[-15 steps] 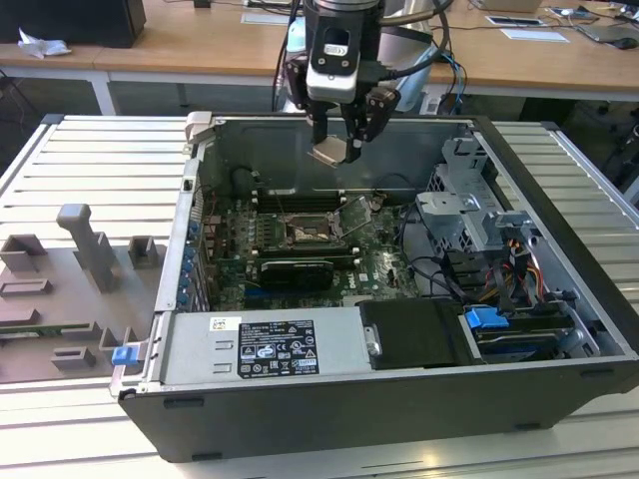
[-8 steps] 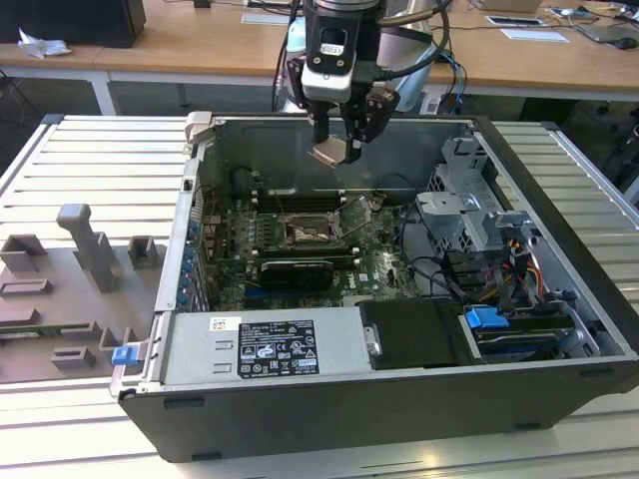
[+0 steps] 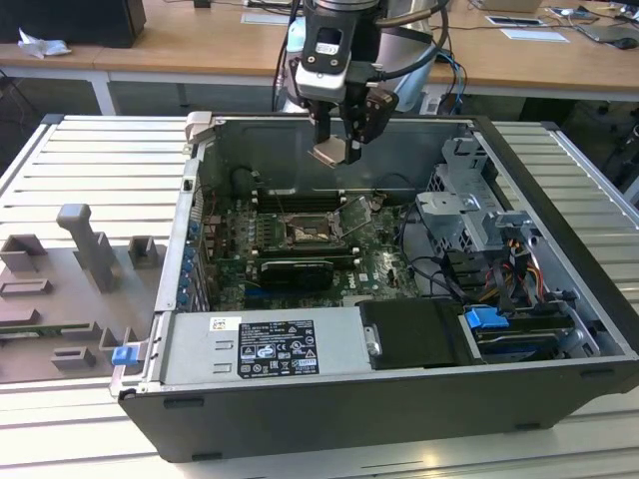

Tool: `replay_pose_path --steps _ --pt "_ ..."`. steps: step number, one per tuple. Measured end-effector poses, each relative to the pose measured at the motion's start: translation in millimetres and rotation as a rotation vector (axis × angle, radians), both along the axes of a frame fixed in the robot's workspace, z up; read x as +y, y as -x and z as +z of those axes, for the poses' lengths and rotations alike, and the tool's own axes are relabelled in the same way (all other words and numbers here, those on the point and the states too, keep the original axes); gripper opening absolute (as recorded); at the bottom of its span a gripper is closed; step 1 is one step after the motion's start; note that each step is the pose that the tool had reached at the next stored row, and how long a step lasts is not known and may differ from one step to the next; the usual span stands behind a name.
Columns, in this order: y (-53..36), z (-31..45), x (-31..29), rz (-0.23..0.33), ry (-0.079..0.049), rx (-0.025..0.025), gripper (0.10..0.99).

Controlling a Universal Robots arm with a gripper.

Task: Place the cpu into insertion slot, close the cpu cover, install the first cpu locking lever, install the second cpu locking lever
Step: 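Place the cpu into insertion slot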

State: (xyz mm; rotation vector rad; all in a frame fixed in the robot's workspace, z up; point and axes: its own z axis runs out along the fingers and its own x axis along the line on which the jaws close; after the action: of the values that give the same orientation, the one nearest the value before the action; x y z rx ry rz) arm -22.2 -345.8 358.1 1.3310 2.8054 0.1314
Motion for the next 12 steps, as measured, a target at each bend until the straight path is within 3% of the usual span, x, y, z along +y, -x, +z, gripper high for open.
replay_pose_path --steps 12 --pt "0.0 -0.1 0.0 -0.087 0.000 0.0000 0.537"
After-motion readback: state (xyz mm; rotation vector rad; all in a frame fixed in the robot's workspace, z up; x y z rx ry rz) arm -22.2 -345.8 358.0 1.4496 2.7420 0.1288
